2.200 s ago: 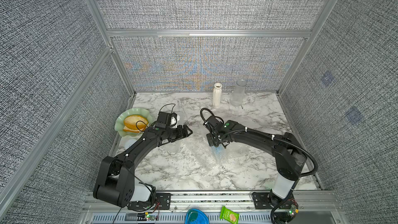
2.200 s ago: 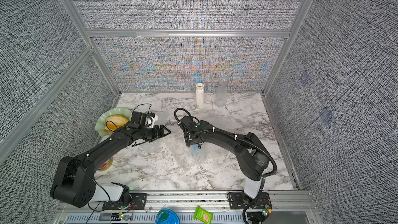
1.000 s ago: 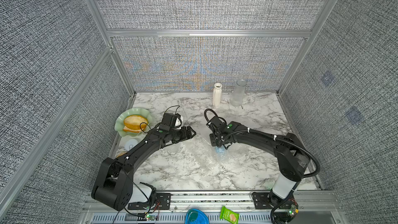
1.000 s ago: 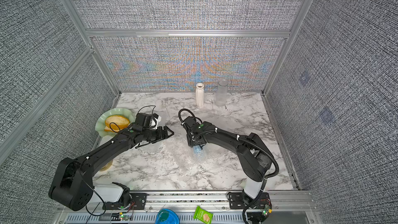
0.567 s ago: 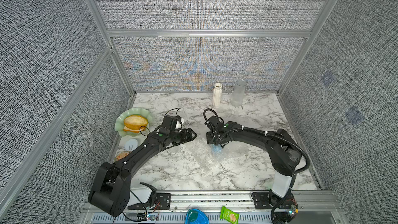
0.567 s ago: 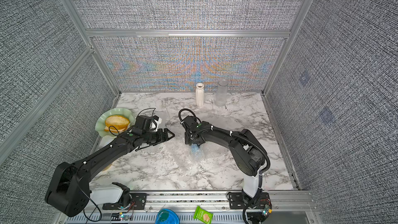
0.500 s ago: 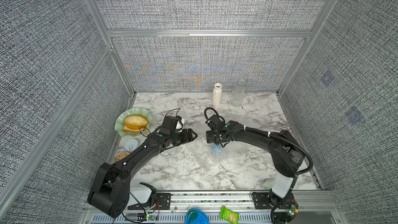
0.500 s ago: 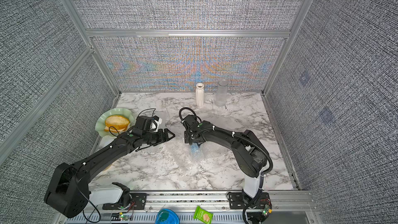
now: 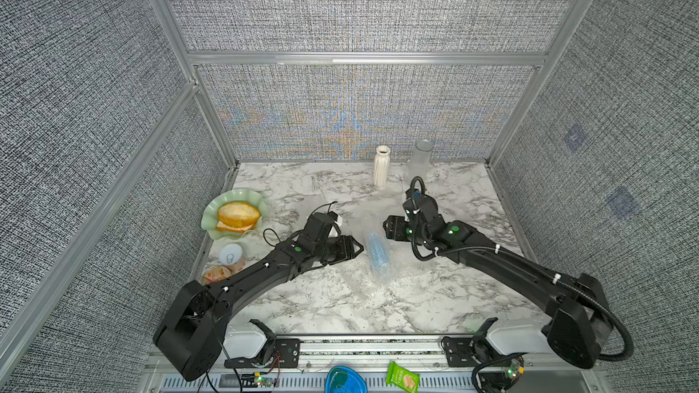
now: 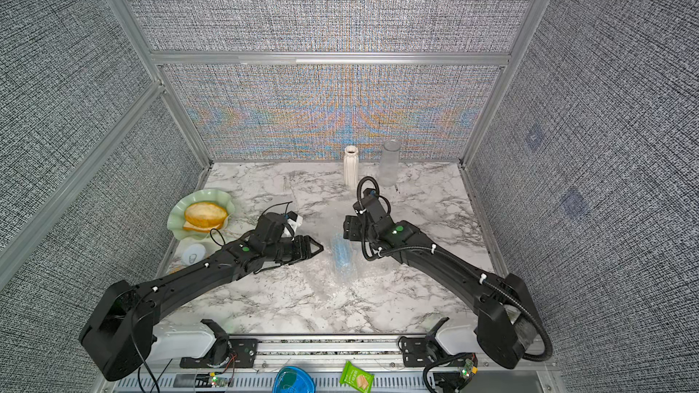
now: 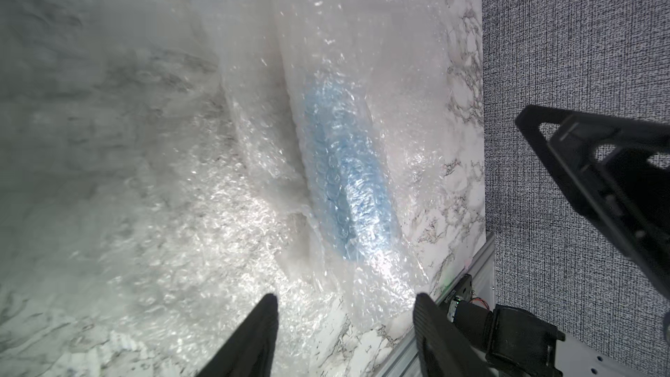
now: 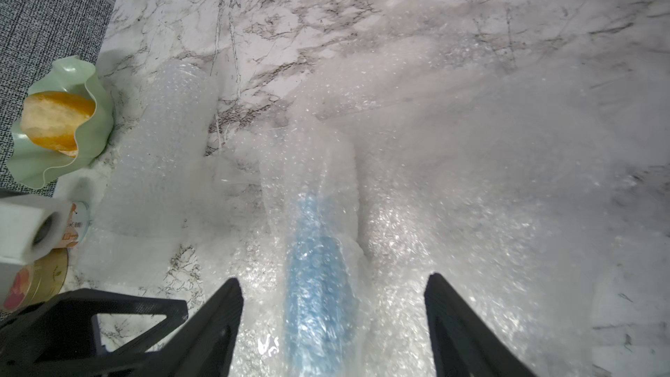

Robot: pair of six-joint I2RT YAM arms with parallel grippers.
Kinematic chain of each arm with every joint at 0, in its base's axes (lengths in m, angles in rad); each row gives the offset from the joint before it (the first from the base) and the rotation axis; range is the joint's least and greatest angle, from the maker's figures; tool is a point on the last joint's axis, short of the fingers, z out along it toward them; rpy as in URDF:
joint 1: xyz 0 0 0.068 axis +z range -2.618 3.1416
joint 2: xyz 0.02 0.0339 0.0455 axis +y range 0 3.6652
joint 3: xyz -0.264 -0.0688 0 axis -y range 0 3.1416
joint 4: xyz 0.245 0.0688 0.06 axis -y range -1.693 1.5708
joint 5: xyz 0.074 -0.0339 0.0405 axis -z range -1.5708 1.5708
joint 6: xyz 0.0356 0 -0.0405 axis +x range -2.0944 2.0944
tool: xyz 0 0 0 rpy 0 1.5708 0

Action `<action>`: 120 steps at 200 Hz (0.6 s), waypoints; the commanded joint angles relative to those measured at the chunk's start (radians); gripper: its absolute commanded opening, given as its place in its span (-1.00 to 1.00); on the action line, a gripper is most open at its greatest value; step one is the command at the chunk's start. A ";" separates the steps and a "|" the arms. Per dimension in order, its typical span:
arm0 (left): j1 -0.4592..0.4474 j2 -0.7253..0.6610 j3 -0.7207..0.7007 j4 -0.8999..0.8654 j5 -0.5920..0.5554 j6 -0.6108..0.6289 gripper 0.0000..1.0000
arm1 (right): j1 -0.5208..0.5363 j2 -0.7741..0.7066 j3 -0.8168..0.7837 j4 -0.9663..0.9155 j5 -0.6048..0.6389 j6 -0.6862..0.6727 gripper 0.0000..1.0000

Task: Unwrap the vase from the bubble wrap
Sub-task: Unwrap the bubble wrap.

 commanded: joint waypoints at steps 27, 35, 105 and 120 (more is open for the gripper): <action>-0.083 0.091 -0.008 0.157 -0.048 -0.088 -0.14 | -0.018 -0.101 -0.137 0.039 0.023 0.008 0.47; -0.090 0.107 -0.010 0.173 -0.053 -0.096 -0.15 | -0.021 -0.110 -0.152 0.040 0.015 0.006 0.47; -0.109 0.202 0.007 0.246 -0.049 -0.125 -0.17 | -0.037 -0.133 -0.196 0.044 0.004 -0.010 0.47; -0.112 0.218 0.019 0.240 -0.046 -0.125 -0.24 | -0.043 -0.131 -0.200 0.046 0.002 -0.011 0.46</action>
